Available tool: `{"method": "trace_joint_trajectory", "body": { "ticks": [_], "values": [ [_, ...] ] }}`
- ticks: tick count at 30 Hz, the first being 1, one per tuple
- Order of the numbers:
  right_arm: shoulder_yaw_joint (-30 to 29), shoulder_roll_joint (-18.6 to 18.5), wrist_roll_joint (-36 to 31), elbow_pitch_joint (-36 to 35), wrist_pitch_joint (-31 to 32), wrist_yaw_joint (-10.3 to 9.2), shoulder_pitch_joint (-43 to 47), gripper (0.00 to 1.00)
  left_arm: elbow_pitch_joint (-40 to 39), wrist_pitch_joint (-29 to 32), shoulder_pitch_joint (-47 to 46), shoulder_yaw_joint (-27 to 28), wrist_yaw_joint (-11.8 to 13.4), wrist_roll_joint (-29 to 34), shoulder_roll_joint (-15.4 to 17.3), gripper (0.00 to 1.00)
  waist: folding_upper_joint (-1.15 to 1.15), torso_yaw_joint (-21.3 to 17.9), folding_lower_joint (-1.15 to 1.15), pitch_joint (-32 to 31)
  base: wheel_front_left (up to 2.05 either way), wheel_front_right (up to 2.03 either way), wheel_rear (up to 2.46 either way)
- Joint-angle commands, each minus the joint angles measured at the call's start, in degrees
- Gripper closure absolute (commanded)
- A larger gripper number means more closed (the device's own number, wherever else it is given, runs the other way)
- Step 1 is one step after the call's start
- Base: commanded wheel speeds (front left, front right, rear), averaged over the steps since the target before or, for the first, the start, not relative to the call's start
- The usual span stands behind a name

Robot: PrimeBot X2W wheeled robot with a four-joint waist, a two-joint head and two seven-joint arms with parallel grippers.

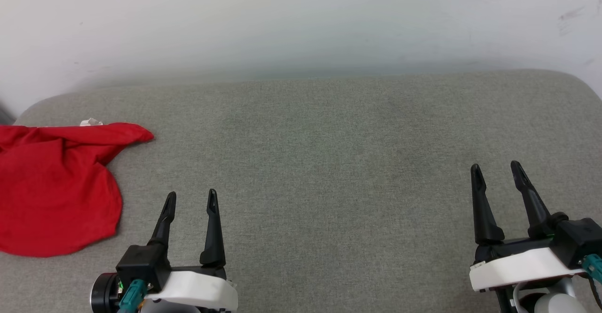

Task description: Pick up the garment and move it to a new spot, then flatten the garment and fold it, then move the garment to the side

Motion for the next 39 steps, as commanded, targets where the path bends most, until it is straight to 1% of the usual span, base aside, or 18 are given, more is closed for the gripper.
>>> {"method": "trace_joint_trajectory", "body": {
  "ticks": [1, 4, 9, 15, 22, 27, 32, 39],
  "values": [
    [0.05, -0.04, -0.84, -0.26, -0.52, 0.11, 0.43, 0.00, -0.64, -0.58, 0.50, 0.74, -1.15, 1.26, -0.48, 0.00, 0.00, -0.03, 0.00, 0.03, 0.00, 0.00, 0.00],
    [-0.02, -0.03, -1.10, -0.02, -0.86, 0.11, 0.57, 0.00, -0.83, -0.89, 1.27, 2.89, -4.18, 2.81, -2.15, 0.00, 0.00, -0.08, 0.00, 0.08, 0.00, 0.00, 0.00],
    [0.17, -0.03, -3.53, 0.08, -1.39, 0.12, 0.64, 0.00, -0.94, -1.45, 2.37, 6.38, -8.70, 6.03, -4.57, 0.00, 0.00, -0.20, 0.00, 0.14, 0.00, 0.00, 0.00],
    [0.26, -0.02, -5.69, 0.09, -2.04, 0.12, 0.74, 0.00, -0.56, -2.11, 3.21, 8.54, -12.58, 10.15, -6.28, 0.00, 0.00, -0.28, 0.00, 0.22, 0.00, 0.00, 0.00],
    [0.22, -0.02, -7.82, -0.12, -2.72, 0.12, 0.96, 0.00, -0.72, -2.76, 3.44, 9.64, -14.54, 13.57, -7.40, 0.00, 0.00, 0.18, 0.00, 0.48, 0.00, 0.00, 0.00],
    [0.67, -0.01, -8.96, -0.32, -3.20, 0.07, 1.51, 0.00, -0.30, -3.19, 3.75, 10.76, -15.41, 15.72, -7.90, 0.00, 0.00, 1.84, 0.00, 0.63, 0.00, 0.00, 0.00],
    [1.23, 0.00, -7.52, 0.90, -3.41, 0.07, 1.86, 0.00, -0.23, -3.42, 3.89, 11.60, -16.25, 16.99, -8.22, 0.00, 0.00, 5.14, 0.00, 0.70, 0.00, 0.00, 0.00],
    [2.40, 0.00, -7.56, 1.21, -3.38, 0.07, 2.53, 0.00, 1.06, -3.42, 4.46, 13.39, -17.23, 17.04, -8.49, 0.00, 0.00, 11.55, 0.00, 0.07, 0.00, 0.00, 0.00]
  ]
}}
